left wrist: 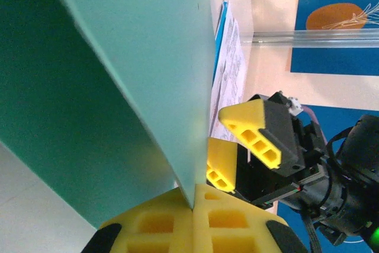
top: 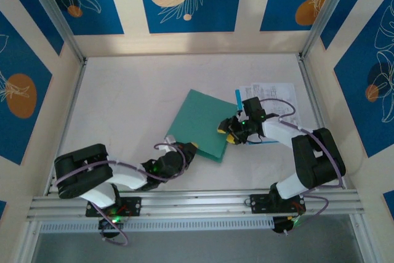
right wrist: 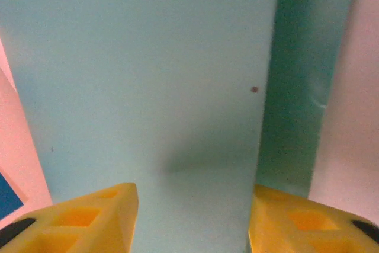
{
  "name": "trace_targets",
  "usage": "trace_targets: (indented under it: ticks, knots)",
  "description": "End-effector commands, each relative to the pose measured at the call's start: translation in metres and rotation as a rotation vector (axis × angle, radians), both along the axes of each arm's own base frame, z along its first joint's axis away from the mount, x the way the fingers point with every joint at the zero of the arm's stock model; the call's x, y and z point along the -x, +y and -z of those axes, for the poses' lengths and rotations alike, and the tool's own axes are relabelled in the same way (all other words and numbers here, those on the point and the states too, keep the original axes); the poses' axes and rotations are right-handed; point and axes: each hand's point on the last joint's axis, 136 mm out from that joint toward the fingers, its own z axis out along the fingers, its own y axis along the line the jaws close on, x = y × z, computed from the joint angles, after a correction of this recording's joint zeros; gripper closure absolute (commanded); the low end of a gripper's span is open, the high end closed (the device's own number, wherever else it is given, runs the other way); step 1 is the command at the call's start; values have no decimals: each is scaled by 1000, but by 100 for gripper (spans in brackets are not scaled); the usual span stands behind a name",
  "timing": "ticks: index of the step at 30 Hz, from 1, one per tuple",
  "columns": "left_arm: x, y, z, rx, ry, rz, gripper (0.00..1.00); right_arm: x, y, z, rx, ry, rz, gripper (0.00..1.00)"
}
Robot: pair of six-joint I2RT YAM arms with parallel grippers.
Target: Put the files into the folder
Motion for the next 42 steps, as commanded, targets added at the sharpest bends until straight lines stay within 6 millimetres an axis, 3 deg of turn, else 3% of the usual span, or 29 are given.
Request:
trace_targets:
  ticks: [1, 7, 11, 16, 21, 26, 32, 42]
  knots:
    - [6, -5, -1, 3, 8, 25, 100, -6, 8, -18, -77, -49, 14, 71]
    - [9, -4, 6, -17, 24, 31, 100, -8, 5, -27, -80, -67, 57, 97]
    - [12, -1, 9, -62, 34, 47, 100, -6, 5, -31, -64, -52, 62, 100]
    - [21, 13, 6, -283, 34, 112, 53, -5, 7, -36, -1, -40, 36, 100]
    - [26, 36, -27, -680, -87, 266, 31, -6, 11, -46, 53, -38, 10, 100]
    - [28, 36, -53, -995, -299, 506, 25, -10, 16, -58, 115, -11, -17, 100]
    - [30, 17, -76, -1272, -558, 697, 17, -13, 21, -67, 164, 11, -33, 100]
    - [11, 1, -71, -1619, -610, 663, 13, -22, 37, -91, 162, 1, -77, 100]
